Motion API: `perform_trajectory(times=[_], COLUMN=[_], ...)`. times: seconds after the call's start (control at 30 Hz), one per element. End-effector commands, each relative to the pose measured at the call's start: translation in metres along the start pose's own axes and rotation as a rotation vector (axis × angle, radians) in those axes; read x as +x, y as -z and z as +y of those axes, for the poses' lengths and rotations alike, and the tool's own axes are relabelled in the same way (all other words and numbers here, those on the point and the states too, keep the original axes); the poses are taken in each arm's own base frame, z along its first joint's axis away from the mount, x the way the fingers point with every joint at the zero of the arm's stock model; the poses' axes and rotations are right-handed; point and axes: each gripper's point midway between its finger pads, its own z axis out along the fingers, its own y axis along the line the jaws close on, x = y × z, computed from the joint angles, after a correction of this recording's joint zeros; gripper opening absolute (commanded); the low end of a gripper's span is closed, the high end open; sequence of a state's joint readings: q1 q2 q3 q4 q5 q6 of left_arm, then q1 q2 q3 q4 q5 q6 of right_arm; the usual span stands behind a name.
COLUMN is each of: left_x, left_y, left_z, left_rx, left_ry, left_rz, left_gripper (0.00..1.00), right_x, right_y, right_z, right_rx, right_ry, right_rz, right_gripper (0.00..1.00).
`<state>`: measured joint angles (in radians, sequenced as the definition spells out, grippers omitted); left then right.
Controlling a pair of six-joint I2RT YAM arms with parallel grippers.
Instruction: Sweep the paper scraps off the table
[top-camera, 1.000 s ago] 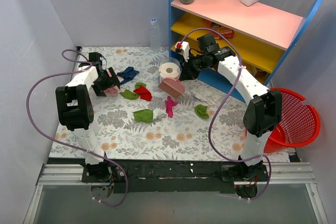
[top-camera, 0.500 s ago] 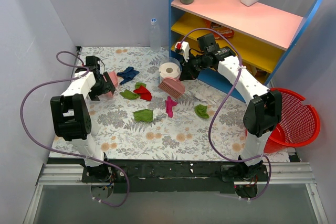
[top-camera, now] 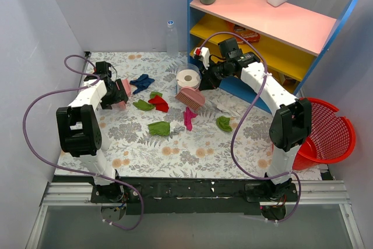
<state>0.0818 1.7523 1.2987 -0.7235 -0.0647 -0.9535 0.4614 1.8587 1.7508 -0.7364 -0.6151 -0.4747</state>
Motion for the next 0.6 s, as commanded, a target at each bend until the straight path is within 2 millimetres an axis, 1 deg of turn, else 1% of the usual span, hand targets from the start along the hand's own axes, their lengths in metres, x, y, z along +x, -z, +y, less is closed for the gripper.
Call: perform_trajectory(times=[0.0,0.17,0.2,0.23,0.3,0.37,0.43,0.47,0.57], left_x=[-0.006,-0.003,-0.003,-0.004,-0.008,-0.014,-0.014,-0.016,-0.014], left_y=[-0.002,-0.012,-0.016,-0.017,-0.020,-0.020,-0.021,-0.020,-0.018], left_z=[-0.012,-0.014,-0.013,-0.013,-0.010,-0.012,-0.012,-0.013,-0.010], left_rx=[0.040,0.024,0.013,0.006,-0.015,-0.015,-0.016,-0.015,-0.021], left_ry=[-0.035,-0.055,-0.057,-0.058,-0.059,-0.064,-0.066,-0.069,-0.076], left_rz=[-0.014,0.001,0.003,0.001,-0.011,-0.023,-0.021,-0.023,-0.018], left_gripper=[0.66,0.64,0.63,0.59,0.56,0.53,0.50,0.46,0.43], right_x=[-0.015,-0.015,-0.015,-0.015,-0.014,-0.012,-0.011,-0.011,-0.012], right_y=[0.005,0.006,0.006,0.006,0.006,0.004,0.003,0.003,0.002], right_z=[0.006,0.006,0.006,0.006,0.005,0.005,0.005,0.004,0.003], right_rx=[-0.017,-0.013,-0.013,-0.011,-0.010,-0.012,-0.015,-0.014,-0.014], right_ry=[0.042,0.043,0.043,0.043,0.046,0.043,0.043,0.043,0.045], right_rz=[-0.041,-0.041,-0.039,-0.038,-0.037,-0.032,-0.031,-0.031,-0.032], right_gripper=[0.01,0.01,0.01,0.01,0.01,0.01,0.01,0.01,0.01])
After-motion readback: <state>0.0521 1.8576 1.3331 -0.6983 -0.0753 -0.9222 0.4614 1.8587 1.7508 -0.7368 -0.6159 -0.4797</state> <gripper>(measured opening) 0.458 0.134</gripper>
